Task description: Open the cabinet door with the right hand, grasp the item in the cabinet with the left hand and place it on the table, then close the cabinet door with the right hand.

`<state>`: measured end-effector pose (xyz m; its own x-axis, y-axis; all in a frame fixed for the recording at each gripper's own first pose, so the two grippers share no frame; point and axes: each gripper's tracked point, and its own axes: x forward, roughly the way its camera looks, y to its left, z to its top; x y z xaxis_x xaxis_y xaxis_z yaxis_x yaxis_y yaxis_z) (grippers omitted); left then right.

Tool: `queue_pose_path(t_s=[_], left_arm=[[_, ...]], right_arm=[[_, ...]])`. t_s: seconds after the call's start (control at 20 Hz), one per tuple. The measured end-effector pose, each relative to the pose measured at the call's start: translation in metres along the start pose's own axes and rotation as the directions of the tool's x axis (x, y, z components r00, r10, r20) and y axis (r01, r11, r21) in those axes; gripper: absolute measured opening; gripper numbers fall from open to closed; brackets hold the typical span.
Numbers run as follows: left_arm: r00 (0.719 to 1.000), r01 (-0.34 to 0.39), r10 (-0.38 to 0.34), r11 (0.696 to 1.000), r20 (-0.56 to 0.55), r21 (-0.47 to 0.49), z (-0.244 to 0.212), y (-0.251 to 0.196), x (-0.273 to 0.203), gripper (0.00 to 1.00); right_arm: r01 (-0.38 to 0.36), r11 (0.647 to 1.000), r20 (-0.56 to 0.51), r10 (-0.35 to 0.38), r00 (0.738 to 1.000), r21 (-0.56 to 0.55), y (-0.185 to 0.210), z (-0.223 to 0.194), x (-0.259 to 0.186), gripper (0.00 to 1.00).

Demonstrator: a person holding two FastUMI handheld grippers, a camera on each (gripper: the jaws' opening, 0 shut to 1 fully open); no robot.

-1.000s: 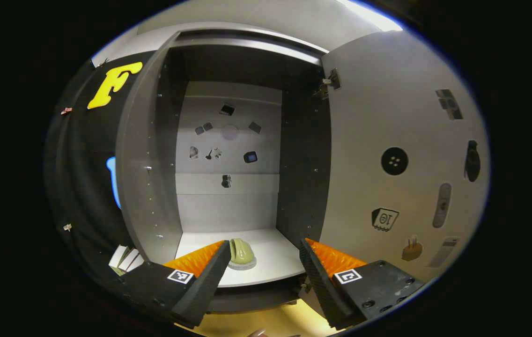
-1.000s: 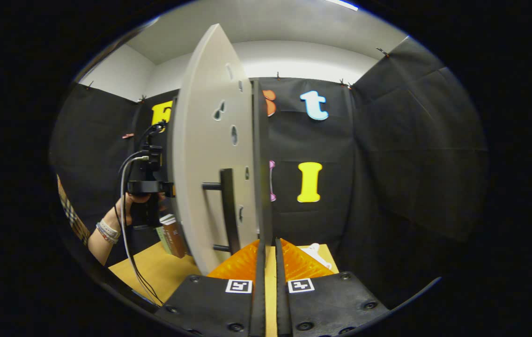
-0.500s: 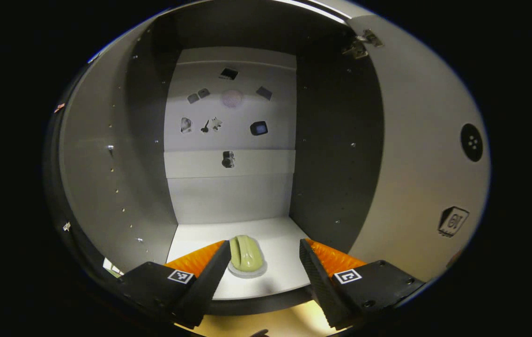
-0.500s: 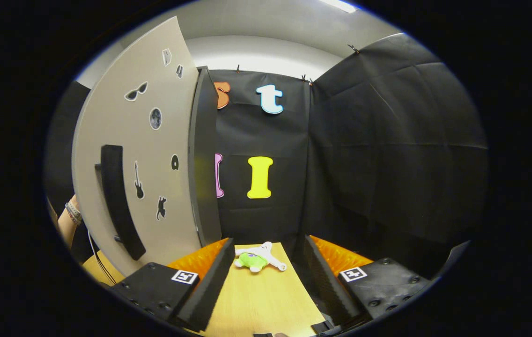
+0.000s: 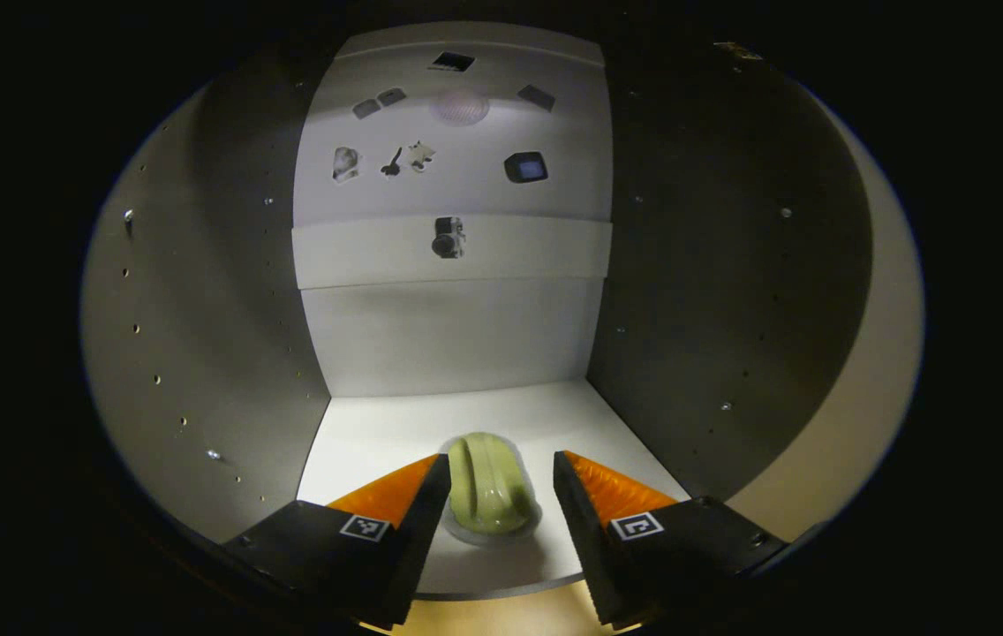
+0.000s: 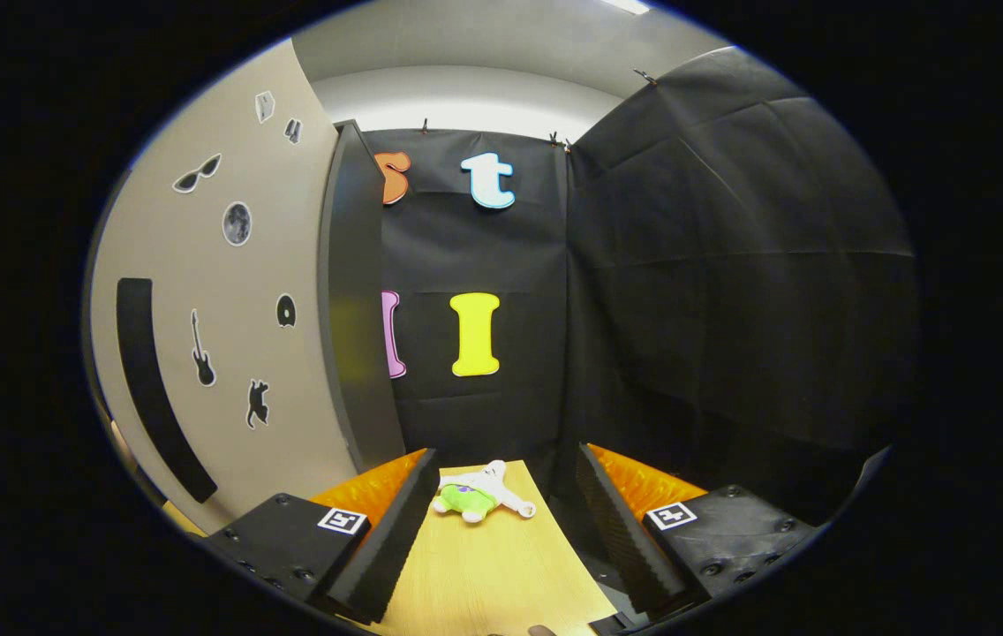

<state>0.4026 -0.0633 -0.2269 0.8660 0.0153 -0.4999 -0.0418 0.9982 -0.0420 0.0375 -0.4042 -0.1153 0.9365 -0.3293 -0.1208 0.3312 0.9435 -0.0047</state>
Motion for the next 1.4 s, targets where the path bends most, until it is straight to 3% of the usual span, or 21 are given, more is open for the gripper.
queue_pose_path(t_s=[0.45, 0.65, 0.75, 0.9, 1.0, 1.4], left_arm=[[0.992, 0.001, 0.000, 1.000, -0.130, 0.007, -0.016, 0.002, 0.037, 0.71], [0.980, 0.001, -0.009, 0.999, -0.198, -0.037, -0.034, 0.003, 0.051, 0.66], [0.981, -0.025, 0.019, 0.999, -0.193, -0.029, -0.033, 0.009, 0.054, 0.62], [0.981, -0.056, 0.053, 0.998, -0.187, -0.013, -0.031, 0.015, 0.059, 0.34], [0.982, -0.055, 0.051, 0.998, -0.182, -0.016, -0.030, 0.014, 0.061, 0.24], [0.988, -0.091, 0.080, 0.993, -0.133, -0.077, -0.021, 0.020, 0.032, 0.22]], right_arm=[[-0.014, 1.000, -0.022, 0.014, 1.000, -0.003, -0.001, -0.010, 0.019, 0.99], [-0.010, 1.000, -0.024, 0.010, 1.000, -0.012, -0.002, -0.010, 0.023, 0.99], [-0.006, 1.000, -0.024, 0.006, 1.000, -0.003, -0.003, -0.010, 0.025, 0.99], [0.004, 1.000, -0.029, -0.004, 1.000, -0.004, -0.006, -0.011, 0.028, 0.99], [-0.002, 1.000, -0.035, 0.001, 0.999, -0.005, -0.004, -0.014, 0.030, 0.99], [-0.056, 0.998, -0.039, 0.055, 0.998, -0.008, 0.009, -0.015, 0.033, 0.99]])
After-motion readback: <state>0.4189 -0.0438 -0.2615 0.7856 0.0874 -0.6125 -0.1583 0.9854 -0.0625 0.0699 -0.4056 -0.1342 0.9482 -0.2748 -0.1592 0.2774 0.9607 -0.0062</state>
